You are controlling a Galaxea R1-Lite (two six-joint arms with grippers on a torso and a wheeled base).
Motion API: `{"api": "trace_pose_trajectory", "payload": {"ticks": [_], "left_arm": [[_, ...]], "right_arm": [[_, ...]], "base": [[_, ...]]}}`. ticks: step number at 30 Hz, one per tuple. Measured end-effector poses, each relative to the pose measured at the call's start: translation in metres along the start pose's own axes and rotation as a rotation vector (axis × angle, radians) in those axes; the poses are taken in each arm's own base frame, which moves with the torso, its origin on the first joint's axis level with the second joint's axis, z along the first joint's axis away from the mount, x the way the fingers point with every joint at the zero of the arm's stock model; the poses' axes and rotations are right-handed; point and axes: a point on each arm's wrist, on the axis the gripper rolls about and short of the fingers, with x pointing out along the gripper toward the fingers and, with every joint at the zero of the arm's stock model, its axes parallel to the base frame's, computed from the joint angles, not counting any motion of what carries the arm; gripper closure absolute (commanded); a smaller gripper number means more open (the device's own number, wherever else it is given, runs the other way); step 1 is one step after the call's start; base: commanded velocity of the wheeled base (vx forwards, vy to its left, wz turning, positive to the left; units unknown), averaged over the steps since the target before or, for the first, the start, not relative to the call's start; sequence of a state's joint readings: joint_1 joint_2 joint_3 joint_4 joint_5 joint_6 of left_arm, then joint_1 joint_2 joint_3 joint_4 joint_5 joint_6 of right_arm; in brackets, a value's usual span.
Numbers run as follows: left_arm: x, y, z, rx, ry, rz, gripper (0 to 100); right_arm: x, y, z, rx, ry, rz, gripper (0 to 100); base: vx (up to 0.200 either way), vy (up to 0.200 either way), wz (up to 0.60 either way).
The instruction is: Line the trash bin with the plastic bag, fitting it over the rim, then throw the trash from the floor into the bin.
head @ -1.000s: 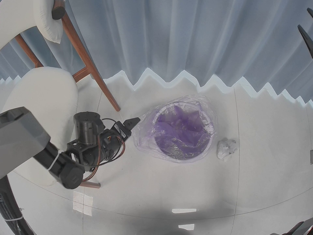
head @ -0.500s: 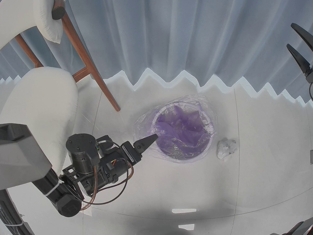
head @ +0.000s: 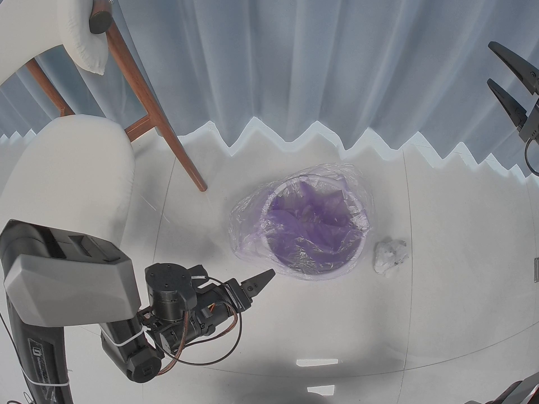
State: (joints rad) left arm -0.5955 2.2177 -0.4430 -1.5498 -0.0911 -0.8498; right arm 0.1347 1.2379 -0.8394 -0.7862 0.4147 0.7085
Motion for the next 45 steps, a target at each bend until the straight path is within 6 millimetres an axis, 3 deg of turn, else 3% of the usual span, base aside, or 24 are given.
{"api": "trace_pose_trajectory", "payload": {"ticks": [12,25,45], "left_arm": [[0.024,0.009,0.004,-0.178,-0.034,-0.016,0],[0.042,0.000,0.010,-0.159,-0.037,-0.099,0],[0.071,0.025,0.008,-0.166,-0.012,-0.080,0]], "right_arm": [[0.002,0.003,-0.005,0.012,0.020,0.021,0],[-0.001,0.009,-0.005,0.012,0.017,0.040,0],[-0.001,0.008,-0.006,0.015,0.022,0.038,0]], "base": [[0.000,0.000,0.00],[0.000,0.000,0.00],[0.000,0.000,0.00]]}}
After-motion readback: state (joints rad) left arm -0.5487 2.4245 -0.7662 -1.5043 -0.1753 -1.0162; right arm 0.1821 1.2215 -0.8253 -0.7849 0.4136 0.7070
